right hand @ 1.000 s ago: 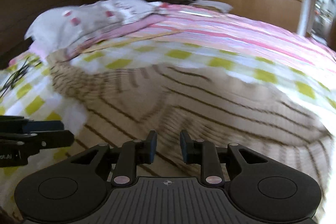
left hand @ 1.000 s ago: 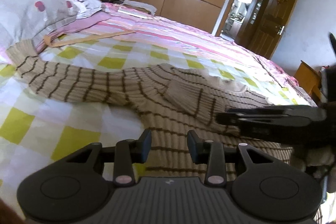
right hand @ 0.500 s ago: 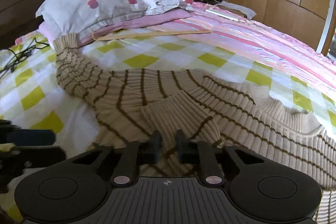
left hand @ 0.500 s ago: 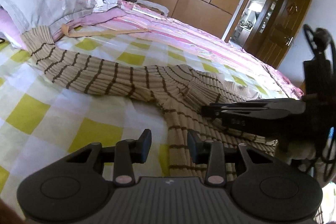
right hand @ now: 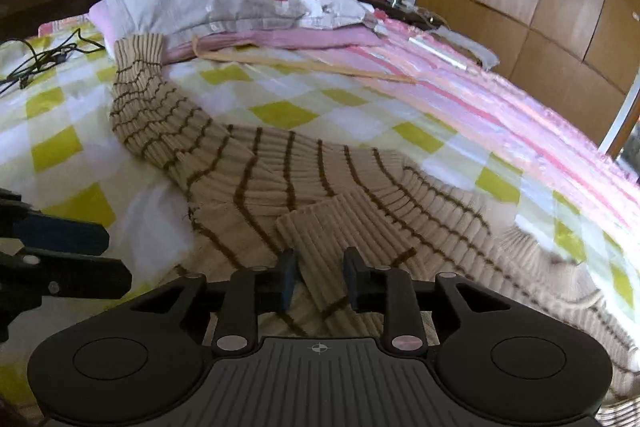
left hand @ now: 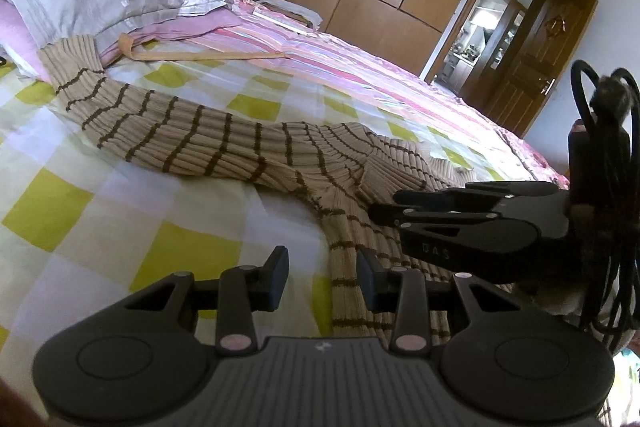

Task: Fold small clothes
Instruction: 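Grasp the other sleeve cuff near the pillow with the right gripper, then lift the held sleeve and carry it across the sweater body with the right gripper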

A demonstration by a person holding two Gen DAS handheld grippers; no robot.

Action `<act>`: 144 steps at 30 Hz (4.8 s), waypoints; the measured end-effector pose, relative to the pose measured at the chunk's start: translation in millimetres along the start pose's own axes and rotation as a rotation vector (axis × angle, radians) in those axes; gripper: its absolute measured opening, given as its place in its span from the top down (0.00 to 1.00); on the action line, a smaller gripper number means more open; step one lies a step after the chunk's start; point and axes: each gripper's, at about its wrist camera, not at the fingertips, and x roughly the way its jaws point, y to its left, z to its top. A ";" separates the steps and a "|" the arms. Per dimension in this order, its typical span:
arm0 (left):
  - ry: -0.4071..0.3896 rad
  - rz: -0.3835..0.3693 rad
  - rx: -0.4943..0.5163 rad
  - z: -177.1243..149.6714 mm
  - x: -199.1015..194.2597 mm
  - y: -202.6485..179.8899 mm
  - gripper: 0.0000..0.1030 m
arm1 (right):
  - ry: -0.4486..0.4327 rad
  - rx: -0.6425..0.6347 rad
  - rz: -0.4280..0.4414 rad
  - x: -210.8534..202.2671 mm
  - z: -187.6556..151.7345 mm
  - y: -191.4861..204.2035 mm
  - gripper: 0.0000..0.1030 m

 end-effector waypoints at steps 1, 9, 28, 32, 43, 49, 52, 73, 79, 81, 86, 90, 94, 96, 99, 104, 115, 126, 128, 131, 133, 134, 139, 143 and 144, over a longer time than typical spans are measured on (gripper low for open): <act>-0.002 0.003 0.004 -0.1 0.2 -0.2 0.59 | 0.002 0.004 -0.003 0.0 0.2 0.4 0.83; -0.021 0.022 0.001 3.5 1.9 5.2 0.59 | -0.017 0.080 0.033 -15.7 0.2 -3.6 0.96; -0.080 0.118 -0.129 20.8 -4.7 51.5 0.59 | -0.015 0.042 0.154 -25.2 39.8 21.7 0.89; -0.098 0.154 -0.169 24.9 -9.1 67.4 0.59 | -0.015 0.007 0.224 -12.0 65.5 44.9 0.89; -0.168 0.258 -0.217 35.3 -24.7 104.7 0.59 | 0.007 -0.068 0.393 50.7 143.1 118.6 0.84; -0.176 0.294 -0.250 37.1 -26.3 123.1 0.59 | 0.029 -0.101 0.442 84.8 171.1 153.9 0.81; -0.172 0.303 -0.269 35.2 -28.3 129.4 0.59 | 0.035 -0.110 0.439 100.7 183.2 167.3 0.77; -0.161 0.294 -0.288 33.2 -26.7 137.0 0.59 | 0.034 -0.078 0.427 131.9 191.7 171.0 0.73; -0.153 0.292 -0.276 33.0 -23.9 135.0 0.59 | 0.022 -0.110 0.381 139.7 194.4 175.0 0.73; -0.154 0.289 -0.281 33.5 -24.1 136.1 0.59 | 0.025 -0.114 0.378 144.6 194.6 177.8 0.73; -0.154 0.289 -0.284 33.3 -24.2 137.1 0.59 | 0.035 -0.131 0.367 152.6 194.1 185.7 0.71; -0.152 0.291 -0.275 32.9 -23.2 135.3 0.59 | 0.039 -0.142 0.355 152.7 193.6 188.0 0.74; -0.157 0.295 -0.273 32.5 -23.3 135.8 0.59 | 0.037 -0.149 0.342 146.3 194.2 189.2 0.88; -0.166 0.291 -0.283 32.1 -24.8 137.4 0.59 | 0.028 -0.121 0.352 138.7 197.4 182.5 0.91; -0.169 0.294 -0.277 31.1 -25.4 136.0 0.59 | -0.007 -0.049 0.369 116.4 204.8 161.9 0.92; -0.184 0.271 -0.235 31.1 -26.8 124.7 0.59 | -0.061 0.037 0.301 84.6 211.6 121.8 0.93; -0.193 0.248 -0.141 29.6 -23.5 102.8 0.58 | -0.155 0.270 0.337 -3.5 206.1 39.5 0.93; -0.162 0.193 0.030 17.3 -10.7 60.1 0.58 | -0.085 0.578 0.097 -60.9 140.2 -82.7 0.92; -0.169 0.172 0.078 14.3 -10.6 46.9 0.58 | -0.162 0.619 0.136 -86.1 120.3 -97.6 0.92; -0.159 0.131 0.127 8.8 -10.1 26.1 0.58 | -0.194 0.646 0.049 -103.4 85.4 -120.2 0.92; -0.149 0.113 0.157 3.3 -10.6 10.9 0.58 | -0.131 0.783 0.031 -101.8 55.0 -149.8 0.92; -0.150 0.108 0.178 1.2 -11.0 2.8 0.58 | -0.154 0.802 0.037 -111.1 44.2 -152.8 0.92; -0.166 0.078 0.256 7.6 -5.7 -41.4 0.50 | -0.084 0.905 -0.032 -118.1 -5.7 -193.7 0.92; -0.186 0.057 0.341 16.9 0.2 -73.0 0.44 | -0.203 0.961 0.034 -146.8 -40.5 -206.2 0.92; -0.185 0.059 0.366 18.8 5.5 -81.8 0.43 | -0.204 0.967 0.028 -149.2 -51.6 -208.7 0.92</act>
